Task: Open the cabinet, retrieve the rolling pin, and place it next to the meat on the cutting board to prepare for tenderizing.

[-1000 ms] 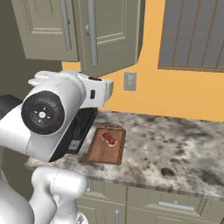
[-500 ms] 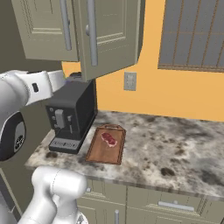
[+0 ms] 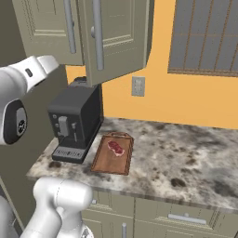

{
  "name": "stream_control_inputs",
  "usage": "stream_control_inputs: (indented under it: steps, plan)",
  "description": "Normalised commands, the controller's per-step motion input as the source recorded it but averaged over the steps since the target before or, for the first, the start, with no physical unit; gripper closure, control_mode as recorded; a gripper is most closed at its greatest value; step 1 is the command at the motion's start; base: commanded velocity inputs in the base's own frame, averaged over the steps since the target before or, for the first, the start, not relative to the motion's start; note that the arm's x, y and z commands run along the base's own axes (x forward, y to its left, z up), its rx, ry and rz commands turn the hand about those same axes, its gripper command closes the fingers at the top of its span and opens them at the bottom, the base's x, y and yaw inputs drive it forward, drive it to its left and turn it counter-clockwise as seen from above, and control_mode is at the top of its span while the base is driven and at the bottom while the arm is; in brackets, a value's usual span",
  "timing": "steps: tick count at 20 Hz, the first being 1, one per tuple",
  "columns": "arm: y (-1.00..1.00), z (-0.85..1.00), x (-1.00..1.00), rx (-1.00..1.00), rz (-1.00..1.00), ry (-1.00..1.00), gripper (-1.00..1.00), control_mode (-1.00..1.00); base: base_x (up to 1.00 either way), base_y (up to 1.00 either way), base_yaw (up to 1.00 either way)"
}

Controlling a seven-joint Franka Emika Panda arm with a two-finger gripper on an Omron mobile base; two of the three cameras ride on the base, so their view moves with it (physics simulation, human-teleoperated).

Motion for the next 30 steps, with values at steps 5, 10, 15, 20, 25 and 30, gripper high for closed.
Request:
stream_control_inputs:
  steps: [5,10,15,20,25,30]
  plan:
    - [0.00,-0.18,0.67,-0.34,-0.03,0.03,-1.00,-1.00,0.00,0.00,0.00]
    - [0.00,-0.20,0.43,-0.32,-0.18,0.03,-1.00,-1.00,0.00,0.00,0.00]
    - [-0.15,-0.12,0.05,-0.18,-0.25,0.00,-1.00,-1.00,0.00,0.00,0.00]
    - [-0.37,-0.01,0.15,-0.01,-0.10,0.00,-1.00,-1.00,0.00,0.00,0.00]
    - [-0.43,0.00,0.41,0.00,-0.03,0.01,-1.00,-1.00,0.00,0.00,0.00]
    - [-0.23,0.00,0.61,0.00,0.00,0.02,-1.00,-1.00,0.00,0.00,0.00]
